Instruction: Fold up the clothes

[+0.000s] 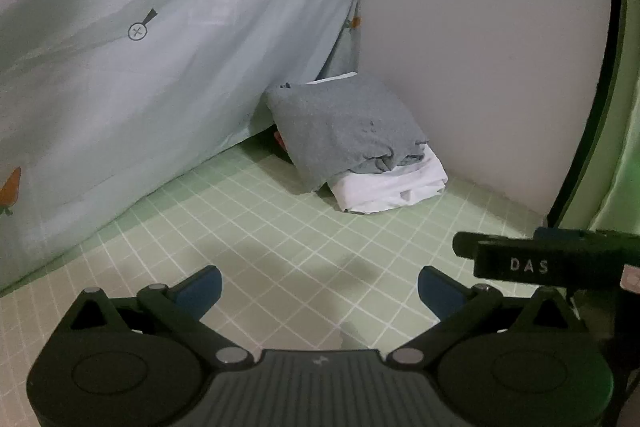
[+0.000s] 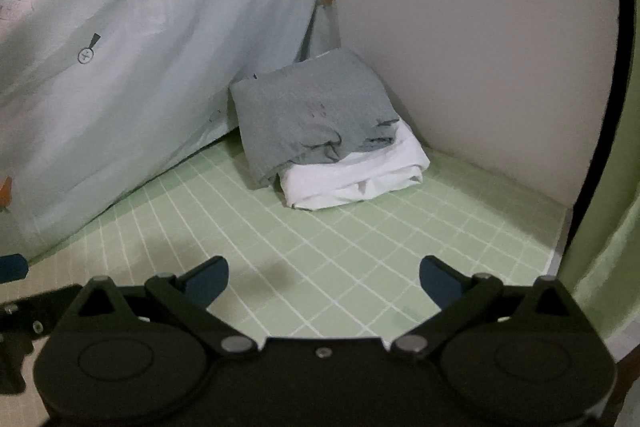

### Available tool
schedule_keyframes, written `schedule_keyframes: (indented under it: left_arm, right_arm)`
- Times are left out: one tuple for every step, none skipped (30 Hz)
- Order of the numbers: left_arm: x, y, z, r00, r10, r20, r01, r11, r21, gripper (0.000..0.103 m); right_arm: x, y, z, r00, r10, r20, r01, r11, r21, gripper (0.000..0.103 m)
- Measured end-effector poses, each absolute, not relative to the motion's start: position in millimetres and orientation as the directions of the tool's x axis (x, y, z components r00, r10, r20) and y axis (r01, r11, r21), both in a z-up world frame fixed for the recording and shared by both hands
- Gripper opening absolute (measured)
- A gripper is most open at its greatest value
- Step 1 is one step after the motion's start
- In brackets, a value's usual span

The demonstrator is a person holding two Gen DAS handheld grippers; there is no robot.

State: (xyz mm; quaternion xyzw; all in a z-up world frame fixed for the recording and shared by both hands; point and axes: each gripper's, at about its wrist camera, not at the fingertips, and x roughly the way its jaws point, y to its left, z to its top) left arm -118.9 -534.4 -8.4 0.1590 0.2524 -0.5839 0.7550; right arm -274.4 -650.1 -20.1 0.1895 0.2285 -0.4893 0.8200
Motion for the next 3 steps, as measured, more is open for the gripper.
schedule_keyframes:
  left_arm:
    - [-119.3, -534.4, -8.4, 0.192, -0.801, -0.568, 0.962, 0.268, -0.053, 0.103]
    - [-119.6, -534.2, -8.0, 0.193, -0.8, -0.567, 0.962, 0.269, -0.051, 0.103]
    - [-119.9, -534.0, -7.7, 0.195, -0.8, -0.567, 0.962, 0.269, -0.048, 0.103]
  right_arm:
    - [-273.6, -650.7, -19.8, 0.419, -0.716, -0.558, 0.888, 0.452, 0.088, 0.103]
    - [-273.1, -651.1, -19.6, 0.422, -0.715, -0.558, 0.887, 0.454, 0.089, 0.103]
    - [-272.6, -651.4, -19.5, 0.424, -0.714, -0.557, 0.886, 0.456, 0.091, 0.103]
